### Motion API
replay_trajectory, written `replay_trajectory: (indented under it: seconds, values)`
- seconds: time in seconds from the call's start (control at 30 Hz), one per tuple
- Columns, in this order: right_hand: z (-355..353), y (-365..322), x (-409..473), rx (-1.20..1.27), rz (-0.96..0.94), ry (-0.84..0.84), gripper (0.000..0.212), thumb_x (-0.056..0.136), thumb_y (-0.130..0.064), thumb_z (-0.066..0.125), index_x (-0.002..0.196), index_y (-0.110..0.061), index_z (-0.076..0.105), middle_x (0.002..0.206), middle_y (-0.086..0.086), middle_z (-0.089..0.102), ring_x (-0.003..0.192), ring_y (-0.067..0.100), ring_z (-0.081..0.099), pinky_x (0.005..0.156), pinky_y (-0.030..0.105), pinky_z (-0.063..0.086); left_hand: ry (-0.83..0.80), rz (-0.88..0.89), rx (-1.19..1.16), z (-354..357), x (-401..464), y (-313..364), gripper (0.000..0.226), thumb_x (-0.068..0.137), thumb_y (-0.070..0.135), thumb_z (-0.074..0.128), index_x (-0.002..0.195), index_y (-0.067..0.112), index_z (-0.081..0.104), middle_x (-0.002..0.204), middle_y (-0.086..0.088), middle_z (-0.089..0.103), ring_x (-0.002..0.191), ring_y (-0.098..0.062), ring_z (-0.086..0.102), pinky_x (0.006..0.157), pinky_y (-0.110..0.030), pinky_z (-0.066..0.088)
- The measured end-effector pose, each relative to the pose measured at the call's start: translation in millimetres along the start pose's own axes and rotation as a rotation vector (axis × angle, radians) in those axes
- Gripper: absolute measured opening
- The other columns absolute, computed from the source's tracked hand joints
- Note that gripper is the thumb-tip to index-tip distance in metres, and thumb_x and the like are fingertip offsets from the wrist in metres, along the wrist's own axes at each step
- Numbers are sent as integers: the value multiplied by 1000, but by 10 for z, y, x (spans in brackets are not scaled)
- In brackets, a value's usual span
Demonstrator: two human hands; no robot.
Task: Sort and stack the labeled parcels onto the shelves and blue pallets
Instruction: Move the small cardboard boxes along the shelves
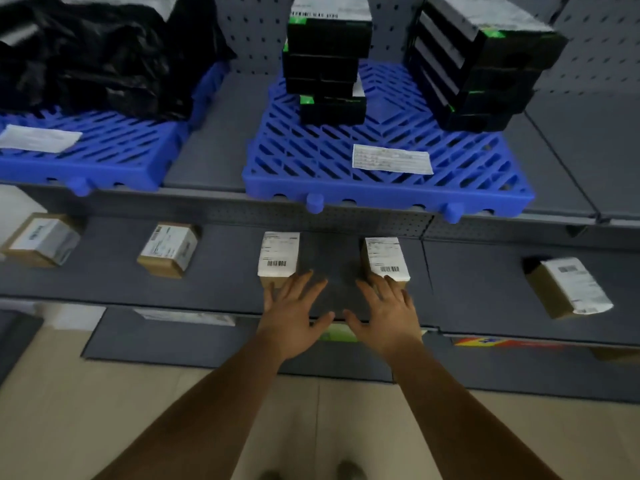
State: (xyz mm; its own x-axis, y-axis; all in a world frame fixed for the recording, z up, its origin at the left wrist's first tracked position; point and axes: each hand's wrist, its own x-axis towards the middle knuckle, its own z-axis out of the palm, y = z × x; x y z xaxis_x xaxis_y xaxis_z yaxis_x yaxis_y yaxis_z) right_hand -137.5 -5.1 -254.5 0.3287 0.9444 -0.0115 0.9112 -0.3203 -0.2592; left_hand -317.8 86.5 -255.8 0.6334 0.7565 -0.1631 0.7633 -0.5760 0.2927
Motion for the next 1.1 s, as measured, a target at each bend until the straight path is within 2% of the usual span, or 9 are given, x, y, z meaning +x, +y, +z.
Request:
replay_trajectory:
  seconds: [0.2,0.37,0.57,0.7,0.9,1.1]
  values:
    - [241,464,368,-43,17,-75,70,87,-66,40,147,-31,33,158,0,23,146,27,14,117,49,17,75,-131,-11,284,347,-25,74,82,74,23,149,44,16,161,12,8,147,-16,4,116,-55,2]
    - [418,677,681,-111,33,-126,72,89,-67,33,151,-33,18,161,-4,4,147,26,2,117,53,11,84,-202,-10,447,624,-189,77,79,74,17,150,44,13,161,12,3,148,-15,-1,116,-55,-3]
    - [646,895,897,-156,82,-114,72,89,-67,36,151,-36,17,161,-8,-4,146,29,2,115,59,13,97,-266,30,599,980,-543,71,90,67,31,152,40,10,162,13,-2,148,-16,-3,116,-57,2]
    - [796,948,1012,-178,95,-127,74,89,-66,36,151,-39,7,160,-11,-13,146,31,-4,114,62,12,78,-265,59,659,1159,-755,71,92,65,32,152,42,2,161,13,-6,148,-17,-6,115,-60,0]
    - [963,977,1094,-175,111,-134,77,90,-66,37,152,-37,0,160,-10,-17,146,32,-8,114,62,15,114,-243,21,836,1297,-924,70,92,63,37,151,42,7,161,11,-7,148,-22,-9,116,-60,5]
    - [1097,955,1118,-191,128,-47,73,91,-62,40,153,-31,15,162,-7,2,146,35,4,108,56,30,171,-230,43,928,1333,-937,63,96,52,39,152,37,14,162,7,-1,148,-25,-4,111,-60,20]
